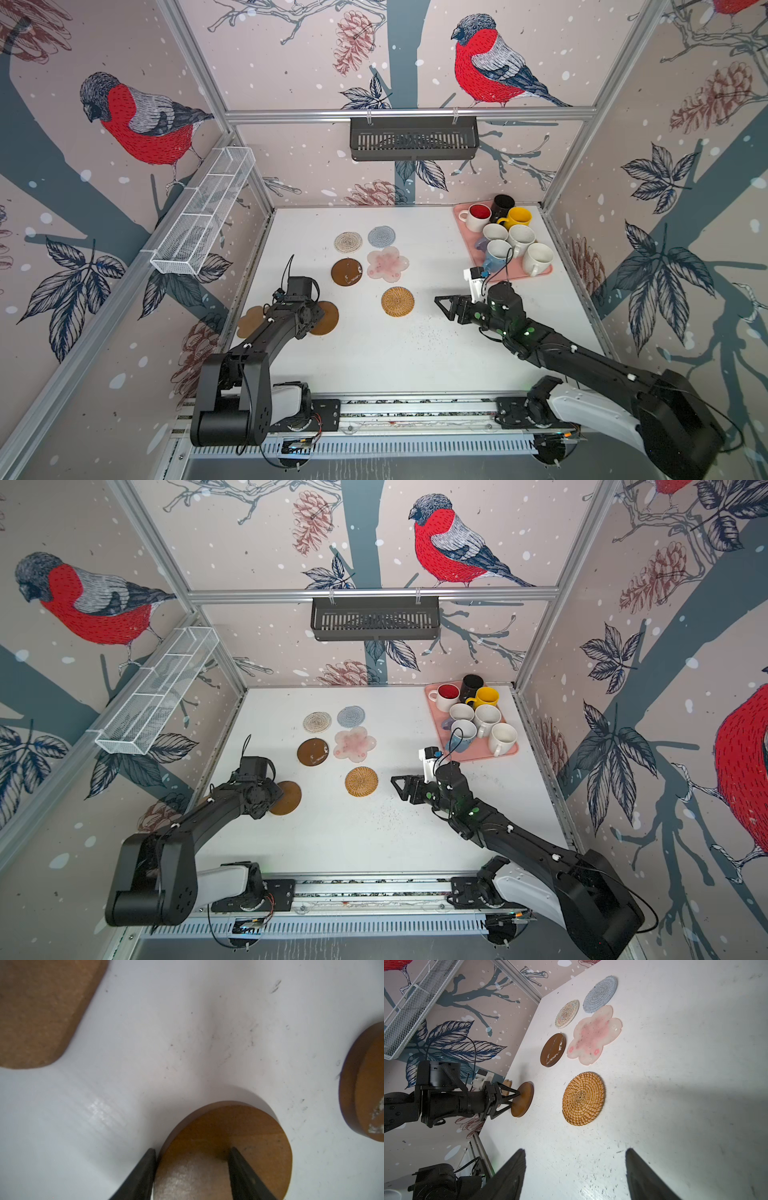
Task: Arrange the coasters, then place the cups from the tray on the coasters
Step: 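Drag the round wooden coaster farther from the robot beside the rattan coaster, release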
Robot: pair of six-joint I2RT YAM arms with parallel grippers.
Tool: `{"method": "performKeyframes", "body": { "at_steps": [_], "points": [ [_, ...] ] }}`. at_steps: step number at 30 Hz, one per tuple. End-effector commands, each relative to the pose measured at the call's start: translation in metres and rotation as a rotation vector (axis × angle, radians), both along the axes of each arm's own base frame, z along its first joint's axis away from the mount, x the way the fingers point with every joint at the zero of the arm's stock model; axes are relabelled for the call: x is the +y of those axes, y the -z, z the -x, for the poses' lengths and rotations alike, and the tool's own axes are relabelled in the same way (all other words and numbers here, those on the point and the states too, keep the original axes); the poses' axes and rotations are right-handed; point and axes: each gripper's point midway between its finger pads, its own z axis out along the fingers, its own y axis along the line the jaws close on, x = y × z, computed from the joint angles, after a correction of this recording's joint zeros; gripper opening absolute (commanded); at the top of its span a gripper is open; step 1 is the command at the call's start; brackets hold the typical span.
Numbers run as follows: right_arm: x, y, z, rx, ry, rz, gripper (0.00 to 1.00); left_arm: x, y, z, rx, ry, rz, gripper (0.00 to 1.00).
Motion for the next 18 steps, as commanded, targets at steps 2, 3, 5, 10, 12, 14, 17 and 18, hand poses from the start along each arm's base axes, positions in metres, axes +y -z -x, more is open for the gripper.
{"method": "performKeyframes", "body": {
  "at_steps": [2, 3, 5, 10, 12, 14, 17, 18],
  "points": [
    [0.001, -0.008, -0.005, -0.036, 0.007, -0.01, 0.75, -0.024, 0.01, 0.008, 0.075, 0.108, 0.029, 0.54],
    [0.001, -0.007, -0.005, -0.037, 0.008, -0.008, 0.75, -0.029, 0.011, 0.006, 0.074, 0.118, 0.033, 0.54],
    [0.001, -0.005, -0.006, -0.032, 0.01, -0.004, 0.75, -0.038, 0.011, 0.001, 0.066, 0.131, 0.044, 0.54],
    [0.002, -0.001, -0.007, -0.022, 0.005, 0.002, 0.76, -0.052, 0.01, -0.013, 0.044, 0.146, 0.059, 0.54],
    [0.002, 0.0, -0.007, -0.021, 0.004, 0.003, 0.76, -0.054, 0.009, -0.018, 0.041, 0.149, 0.055, 0.54],
    [0.002, 0.001, -0.007, -0.018, 0.003, 0.006, 0.76, -0.056, 0.008, -0.023, 0.029, 0.153, 0.063, 0.54],
    [0.002, 0.003, -0.008, -0.016, 0.003, 0.01, 0.76, -0.062, 0.007, -0.029, 0.017, 0.161, 0.073, 0.54],
    [0.003, 0.004, -0.008, -0.014, 0.004, 0.013, 0.76, -0.063, 0.006, -0.032, 0.017, 0.165, 0.074, 0.54]
  ]
}}
